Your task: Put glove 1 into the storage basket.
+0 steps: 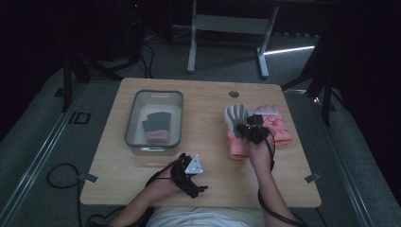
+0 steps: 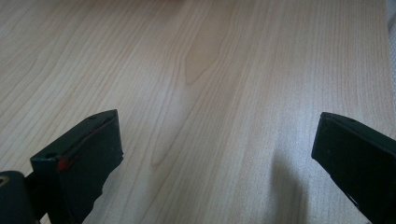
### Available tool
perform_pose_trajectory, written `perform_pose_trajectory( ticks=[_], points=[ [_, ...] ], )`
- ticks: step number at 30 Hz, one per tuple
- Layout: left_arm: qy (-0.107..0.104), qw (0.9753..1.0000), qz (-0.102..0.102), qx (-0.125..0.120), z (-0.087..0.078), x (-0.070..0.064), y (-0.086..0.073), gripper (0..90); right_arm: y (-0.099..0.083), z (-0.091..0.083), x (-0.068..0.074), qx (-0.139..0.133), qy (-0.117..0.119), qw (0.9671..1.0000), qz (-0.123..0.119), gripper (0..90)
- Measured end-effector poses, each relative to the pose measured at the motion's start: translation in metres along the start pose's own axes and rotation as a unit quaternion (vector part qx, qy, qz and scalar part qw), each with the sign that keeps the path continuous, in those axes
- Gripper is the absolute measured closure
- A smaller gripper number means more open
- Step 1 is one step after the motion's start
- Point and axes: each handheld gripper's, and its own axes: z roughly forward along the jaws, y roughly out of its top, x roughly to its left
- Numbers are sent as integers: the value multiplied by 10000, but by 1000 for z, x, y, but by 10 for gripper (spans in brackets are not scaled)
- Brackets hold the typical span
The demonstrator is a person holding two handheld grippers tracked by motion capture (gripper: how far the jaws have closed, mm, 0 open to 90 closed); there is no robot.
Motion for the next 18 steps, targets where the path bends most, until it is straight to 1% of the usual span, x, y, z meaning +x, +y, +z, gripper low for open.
perform_pose_trajectory(
  ticks=[2,4,7,10,12,14,16,18],
  points=[
    [-16,10000,25,30,0,0,0,13,-8,11,2,116,-98,9999,21,885],
    [2,10000,72,58,1,-1,-1,13,-14,23,3,240,-33,9997,94,884],
    [-38,10000,40,22,2,-2,-2,14,-19,40,8,378,37,9991,193,881],
    [-33,10000,63,-28,2,-3,-2,13,-21,55,15,475,-21,9988,100,875],
    [-38,10000,73,-22,2,-2,-2,14,-23,65,16,544,0,9983,188,869],
    [-44,10000,78,-37,2,-3,-2,14,-22,69,19,499,-38,9986,182,858],
    [-28,9999,93,-44,2,-3,-3,14,-21,71,21,503,-66,9987,106,843],
    [-32,10000,82,-36,2,-2,-3,13,-18,71,22,500,-40,9987,128,803]
  ],
)
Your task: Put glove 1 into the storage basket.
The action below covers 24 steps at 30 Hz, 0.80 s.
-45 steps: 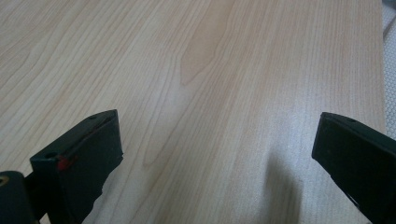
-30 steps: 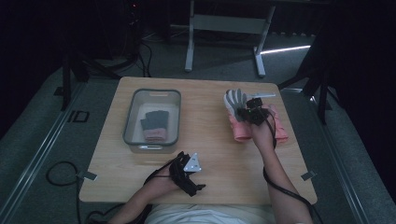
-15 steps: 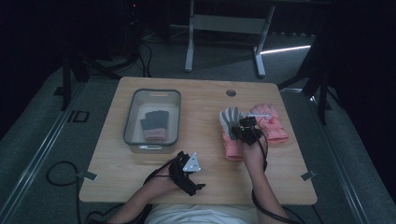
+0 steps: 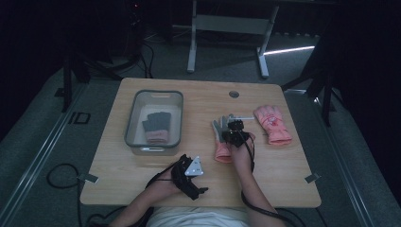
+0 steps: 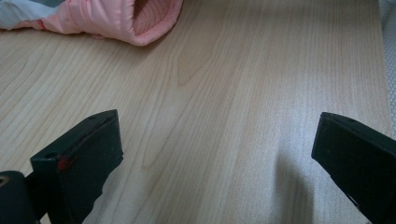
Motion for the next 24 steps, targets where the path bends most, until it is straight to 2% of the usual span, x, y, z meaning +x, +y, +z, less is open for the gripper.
perform_pose_trajectory(
  ticks=[4,6,9,13,16,21,22,23,24],
  points=[
    [-20,10000,-26,-59,-1,1,-1,14,5,-12,0,-127,127,9998,-35,718],
    [14,10000,-32,-86,-2,0,-1,14,9,-23,-1,-237,156,9995,-160,689],
    [20,9999,-97,-141,-3,0,-1,14,17,-42,-12,-475,163,9983,-312,644],
    [29,9999,-76,-116,-4,0,-2,14,23,-63,-43,-730,-51,9959,-528,631],
    [21,9999,-117,-123,-4,0,-2,14,25,-73,-72,-776,-281,9947,-618,619],
    [42,9999,-122,-101,-3,0,-2,14,30,-80,-120,-785,-534,9935,-629,611],
    [49,9999,-130,-100,-3,0,-2,14,30,-80,-120,-785,-534,9935,-629,611],
    [61,9997,-172,-132,-4,0,-2,13,32,-78,-137,-771,-601,9927,-707,605],
    [57,9997,-184,-144,-4,0,-2,13,32,-78,-137,-771,-601,9927,-707,605]
  ],
)
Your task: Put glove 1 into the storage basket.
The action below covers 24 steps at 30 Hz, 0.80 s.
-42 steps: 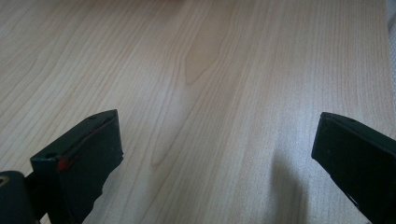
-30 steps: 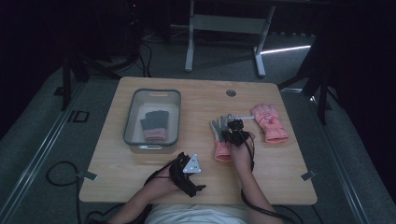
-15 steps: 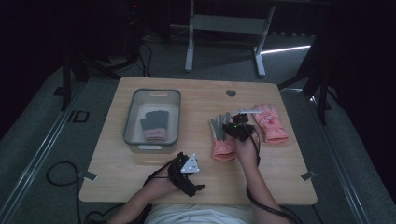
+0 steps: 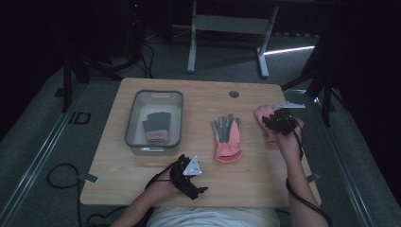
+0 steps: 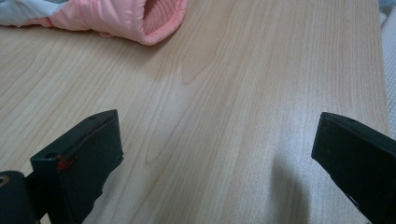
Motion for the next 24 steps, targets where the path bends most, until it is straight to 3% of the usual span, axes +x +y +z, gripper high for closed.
perform_pose_trajectory(
  ticks=[1,2,3,8,14,17,20,24],
  points=[
    [-38,10000,-44,7,-1,1,0,14,-1,4,-13,75,-41,10000,-39,603],
    [-38,10000,-44,7,-1,1,0,14,-1,4,-13,75,-41,10000,-39,603],
    [-36,10000,-62,-23,-1,1,-1,14,-2,10,-24,163,-108,9998,-75,600],
    [-70,9999,0,72,-1,2,1,14,1,20,-39,234,-195,9994,-132,584],
    [-88,9999,-32,83,-1,2,0,14,0,30,-47,347,-220,9989,-213,572],
    [-111,9999,-132,15,-1,2,0,14,-5,39,-52,485,-206,9986,-106,566],
    [-103,9999,-105,90,-2,3,0,14,-9,48,-56,652,-320,9973,-57,550],
    [-90,9997,-193,77,-3,5,-1,14,-14,57,-56,753,-231,9969,-26,544]
  ],
)
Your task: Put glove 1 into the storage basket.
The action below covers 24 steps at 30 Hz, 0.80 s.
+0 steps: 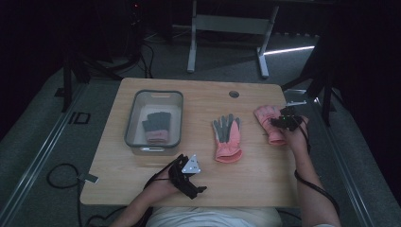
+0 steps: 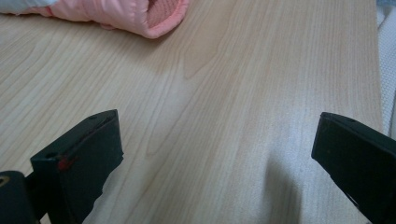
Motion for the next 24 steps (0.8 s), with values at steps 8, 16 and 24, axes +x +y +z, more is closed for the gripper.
perform_pose_trajectory(
  ticks=[8,16,24],
  points=[
    [42,10000,-68,-52,0,0,-2,14,-2,5,6,89,-91,9997,188,846],
    [66,9998,141,113,1,-3,-2,14,4,-41,17,-295,-45,9990,339,882],
    [178,9996,231,50,2,-7,-3,14,-4,-76,36,-374,-165,9980,477,883]
  ],
)
